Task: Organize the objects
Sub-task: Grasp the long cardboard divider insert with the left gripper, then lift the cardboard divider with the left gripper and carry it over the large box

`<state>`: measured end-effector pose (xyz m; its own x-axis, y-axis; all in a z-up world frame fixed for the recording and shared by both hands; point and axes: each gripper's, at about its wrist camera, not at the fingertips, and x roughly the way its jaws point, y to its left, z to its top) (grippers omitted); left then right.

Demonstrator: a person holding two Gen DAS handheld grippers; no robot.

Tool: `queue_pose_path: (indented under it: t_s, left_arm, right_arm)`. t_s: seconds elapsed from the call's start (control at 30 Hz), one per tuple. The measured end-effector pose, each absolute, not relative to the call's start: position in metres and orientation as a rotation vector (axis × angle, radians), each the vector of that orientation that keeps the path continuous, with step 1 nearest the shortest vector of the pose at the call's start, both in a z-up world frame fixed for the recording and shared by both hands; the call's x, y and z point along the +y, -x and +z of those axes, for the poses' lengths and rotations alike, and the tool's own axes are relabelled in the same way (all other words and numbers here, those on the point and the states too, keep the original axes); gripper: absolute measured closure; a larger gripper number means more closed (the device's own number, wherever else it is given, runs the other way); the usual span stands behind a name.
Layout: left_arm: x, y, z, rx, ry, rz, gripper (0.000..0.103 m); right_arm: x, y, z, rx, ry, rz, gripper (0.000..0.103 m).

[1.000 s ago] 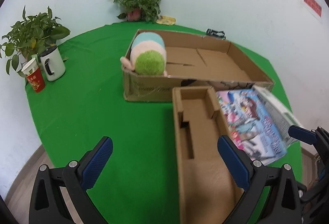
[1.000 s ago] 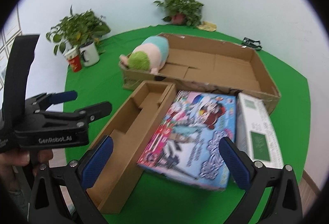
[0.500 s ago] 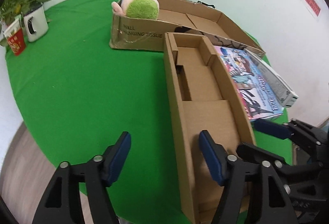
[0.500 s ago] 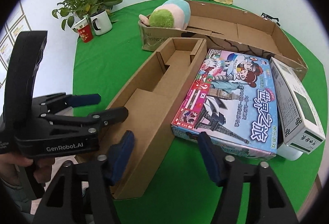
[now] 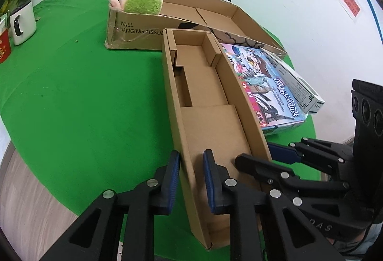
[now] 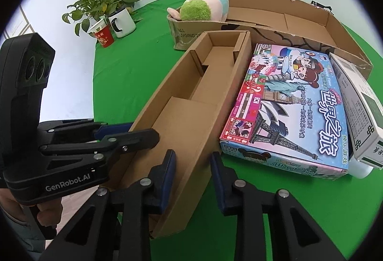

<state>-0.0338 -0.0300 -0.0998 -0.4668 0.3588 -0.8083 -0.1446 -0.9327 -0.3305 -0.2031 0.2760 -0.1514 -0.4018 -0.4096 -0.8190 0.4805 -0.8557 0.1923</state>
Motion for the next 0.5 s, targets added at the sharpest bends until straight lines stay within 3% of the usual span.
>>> queue_pose_path:
  t_s: [0.17, 0.5]
  left_arm:
    - [-0.034, 0.031, -0.099, -0.317, 1.435, 2.441, 0.091]
    - [-0.032, 0.020, -0.094, -0.283, 1.433, 2.494, 0.091]
  right_arm:
    - [0.276, 0.206, -0.153, 0.087, -1.299, -2.260, 0.080]
    - [0.273, 0.203, -0.150, 0.137, -1.266, -2.281, 0.085]
